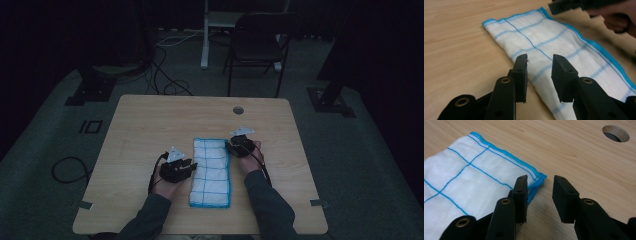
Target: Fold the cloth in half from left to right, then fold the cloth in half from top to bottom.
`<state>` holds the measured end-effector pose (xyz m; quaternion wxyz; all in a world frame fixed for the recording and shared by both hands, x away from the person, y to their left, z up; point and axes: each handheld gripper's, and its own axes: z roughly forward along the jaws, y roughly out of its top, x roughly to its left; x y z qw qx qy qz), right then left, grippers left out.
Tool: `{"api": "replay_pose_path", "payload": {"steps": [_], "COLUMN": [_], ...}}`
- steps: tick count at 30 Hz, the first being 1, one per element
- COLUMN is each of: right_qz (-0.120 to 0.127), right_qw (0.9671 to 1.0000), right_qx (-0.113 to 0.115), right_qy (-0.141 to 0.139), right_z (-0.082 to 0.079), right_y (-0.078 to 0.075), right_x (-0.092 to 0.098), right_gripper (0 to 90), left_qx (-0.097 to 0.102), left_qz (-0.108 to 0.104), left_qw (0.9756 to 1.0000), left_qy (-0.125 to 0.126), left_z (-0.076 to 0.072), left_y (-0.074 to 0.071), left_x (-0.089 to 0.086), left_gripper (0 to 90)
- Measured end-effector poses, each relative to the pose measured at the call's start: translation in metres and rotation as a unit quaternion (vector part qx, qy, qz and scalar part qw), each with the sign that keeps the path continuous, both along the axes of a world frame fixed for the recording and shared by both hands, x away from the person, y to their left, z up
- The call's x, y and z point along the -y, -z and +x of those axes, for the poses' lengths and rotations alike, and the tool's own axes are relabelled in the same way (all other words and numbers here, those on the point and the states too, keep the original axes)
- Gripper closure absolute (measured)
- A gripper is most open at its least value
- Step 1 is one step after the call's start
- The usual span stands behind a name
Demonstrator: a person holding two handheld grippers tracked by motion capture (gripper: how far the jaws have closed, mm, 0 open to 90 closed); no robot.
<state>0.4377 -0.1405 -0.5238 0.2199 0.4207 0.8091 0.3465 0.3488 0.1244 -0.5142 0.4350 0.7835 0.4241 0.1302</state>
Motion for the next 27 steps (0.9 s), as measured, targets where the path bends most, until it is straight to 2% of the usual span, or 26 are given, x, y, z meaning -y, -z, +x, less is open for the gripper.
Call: {"api": "replay_pose_path", "payload": {"steps": [3,10,16,21,27], "right_qz": [0.000,0.002,-0.008,-0.012,-0.007], "right_qw": [1.0000,1.0000,0.9999,0.9997,0.9995], "right_qx": [0.000,-0.003,-0.011,-0.022,-0.020], "right_qy": [-0.002,-0.005,-0.004,0.007,0.023], "right_z": [0.000,0.001,0.006,0.011,0.012], "right_y": [0.000,0.003,0.008,0.012,0.010], "right_x": [0.000,-0.003,-0.008,-0.003,0.001], "right_gripper": [64.0,61.8,60.3,60.5,63.2], "left_qx": [-0.004,-0.019,-0.028,-0.047,-0.059], "left_qz": [0.004,0.006,0.013,0.019,0.026], "left_qw": [1.0000,0.9996,0.9992,0.9982,0.9970], "left_qy": [-0.007,-0.020,-0.024,-0.031,-0.043], "left_z": [0.016,0.034,0.050,0.064,0.075], "left_y": [0.001,0.008,0.009,0.014,0.021], "left_x": [0.001,0.006,0.016,0.021,0.025], "left_gripper": [64.6,63.1,61.8,61.2,61.4]}}
